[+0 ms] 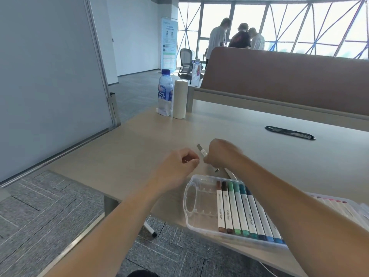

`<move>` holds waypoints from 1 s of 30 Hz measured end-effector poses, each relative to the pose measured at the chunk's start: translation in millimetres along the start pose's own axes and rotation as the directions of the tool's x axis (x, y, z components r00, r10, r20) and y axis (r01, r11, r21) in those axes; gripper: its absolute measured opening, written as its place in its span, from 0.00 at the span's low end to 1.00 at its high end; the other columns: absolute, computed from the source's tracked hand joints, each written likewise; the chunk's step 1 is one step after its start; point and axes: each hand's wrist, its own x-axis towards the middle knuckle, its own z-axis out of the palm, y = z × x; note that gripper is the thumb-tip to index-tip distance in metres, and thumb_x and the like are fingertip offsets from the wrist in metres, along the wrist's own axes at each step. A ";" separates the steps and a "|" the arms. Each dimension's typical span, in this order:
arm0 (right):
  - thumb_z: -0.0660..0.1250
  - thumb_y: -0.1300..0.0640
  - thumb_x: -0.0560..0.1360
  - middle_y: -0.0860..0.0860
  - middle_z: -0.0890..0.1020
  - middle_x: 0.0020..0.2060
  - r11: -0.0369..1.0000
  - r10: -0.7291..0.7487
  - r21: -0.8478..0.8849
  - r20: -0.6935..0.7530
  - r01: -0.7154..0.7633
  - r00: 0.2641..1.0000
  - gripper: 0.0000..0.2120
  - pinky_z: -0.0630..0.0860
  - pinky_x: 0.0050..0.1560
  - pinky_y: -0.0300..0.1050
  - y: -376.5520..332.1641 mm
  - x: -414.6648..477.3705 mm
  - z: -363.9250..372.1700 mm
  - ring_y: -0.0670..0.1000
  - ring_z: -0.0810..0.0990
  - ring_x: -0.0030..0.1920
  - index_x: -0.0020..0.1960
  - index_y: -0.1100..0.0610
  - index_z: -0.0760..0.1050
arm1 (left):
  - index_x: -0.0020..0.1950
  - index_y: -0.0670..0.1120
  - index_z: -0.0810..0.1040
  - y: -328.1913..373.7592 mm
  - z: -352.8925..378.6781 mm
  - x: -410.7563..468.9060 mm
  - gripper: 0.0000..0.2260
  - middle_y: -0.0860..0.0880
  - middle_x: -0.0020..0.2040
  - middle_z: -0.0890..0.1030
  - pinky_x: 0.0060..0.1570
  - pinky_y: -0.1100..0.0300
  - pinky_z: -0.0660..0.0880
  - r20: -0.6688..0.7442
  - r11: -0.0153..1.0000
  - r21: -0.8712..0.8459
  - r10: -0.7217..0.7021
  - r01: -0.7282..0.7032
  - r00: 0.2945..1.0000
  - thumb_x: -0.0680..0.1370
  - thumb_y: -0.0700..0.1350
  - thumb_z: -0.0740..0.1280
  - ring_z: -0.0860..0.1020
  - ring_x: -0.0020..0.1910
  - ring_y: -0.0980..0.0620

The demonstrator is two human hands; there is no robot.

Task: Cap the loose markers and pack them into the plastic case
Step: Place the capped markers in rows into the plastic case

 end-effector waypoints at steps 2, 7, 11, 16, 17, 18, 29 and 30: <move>0.71 0.53 0.72 0.51 0.74 0.30 0.994 -0.023 0.103 0.000 0.023 1.000 0.14 0.65 0.31 0.41 3.1 -10.2 -11.0 0.50 0.72 0.30 0.33 0.55 0.69 | 0.46 0.53 0.80 2.5 -0.4 -3.2 0.05 0.56 0.40 0.81 0.46 0.59 0.74 0.000 1.000 0.011 0.008 -0.008 1.000 0.79 0.45 0.67 0.78 0.42 0.56; 0.69 0.57 0.72 0.54 0.77 0.25 0.919 -0.063 0.395 0.188 -0.017 0.980 0.11 0.65 0.25 0.37 11.4 -64.7 -29.1 0.51 0.70 0.22 0.35 0.63 0.79 | 0.51 0.51 0.81 11.7 -4.5 -19.7 0.03 0.58 0.44 0.81 0.41 0.67 0.68 0.009 0.996 0.084 0.025 -0.026 1.000 0.80 0.46 0.67 0.78 0.42 0.61; 0.66 0.58 0.75 0.55 0.78 0.26 0.882 -0.097 0.464 0.344 -0.080 0.934 0.13 0.61 0.24 0.34 17.1 -105.1 -19.9 0.49 0.69 0.21 0.33 0.61 0.77 | 0.61 0.47 0.80 17.2 2.2 -40.5 0.11 0.55 0.51 0.82 0.43 0.75 0.71 0.068 0.990 0.137 0.028 -0.038 0.997 0.80 0.46 0.68 0.78 0.46 0.64; 0.66 0.55 0.76 0.57 0.80 0.30 0.873 -0.093 0.480 0.340 -0.087 0.936 0.14 0.63 0.25 0.37 20.8 -119.7 -3.9 0.51 0.70 0.23 0.35 0.62 0.78 | 0.68 0.51 0.77 19.7 12.2 -57.0 0.17 0.52 0.60 0.82 0.52 0.53 0.80 0.209 0.949 0.309 -0.006 -0.061 0.978 0.79 0.49 0.68 0.83 0.50 0.51; 0.66 0.53 0.76 0.58 0.79 0.30 0.870 -0.091 0.485 0.332 -0.087 0.939 0.15 0.64 0.25 0.37 21.5 -120.1 -1.9 0.51 0.70 0.23 0.35 0.62 0.79 | 0.69 0.52 0.76 19.6 13.6 -57.7 0.18 0.53 0.63 0.80 0.57 0.55 0.78 0.240 0.922 0.377 0.000 -0.094 0.971 0.79 0.49 0.68 0.81 0.55 0.52; 0.67 0.51 0.76 0.57 0.79 0.29 0.869 -0.088 0.487 0.320 -0.084 0.943 0.17 0.64 0.25 0.37 22.5 -120.3 -0.3 0.51 0.71 0.23 0.35 0.62 0.79 | 0.69 0.52 0.75 19.1 15.1 -58.0 0.19 0.54 0.67 0.78 0.61 0.58 0.74 0.269 0.891 0.434 0.013 -0.133 0.963 0.79 0.49 0.68 0.79 0.60 0.53; 0.74 0.46 0.73 0.51 0.80 0.28 0.918 -0.129 0.394 0.177 0.050 0.976 0.18 0.73 0.37 0.43 42.3 -100.4 6.6 0.48 0.75 0.26 0.37 0.61 0.81 | 0.73 0.56 0.71 16.6 19.0 -51.9 0.26 0.58 0.77 0.63 0.74 0.51 0.62 0.420 0.825 0.496 0.045 -0.270 0.907 0.76 0.60 0.69 0.65 0.74 0.55; 0.75 0.46 0.72 0.51 0.81 0.29 0.920 -0.133 0.388 0.183 0.053 0.974 0.18 0.73 0.37 0.43 43.1 -99.3 7.7 0.49 0.76 0.27 0.37 0.61 0.81 | 0.73 0.55 0.71 15.8 19.4 -50.7 0.27 0.58 0.77 0.64 0.73 0.52 0.62 0.419 0.826 0.496 0.043 -0.268 0.907 0.75 0.60 0.69 0.66 0.73 0.55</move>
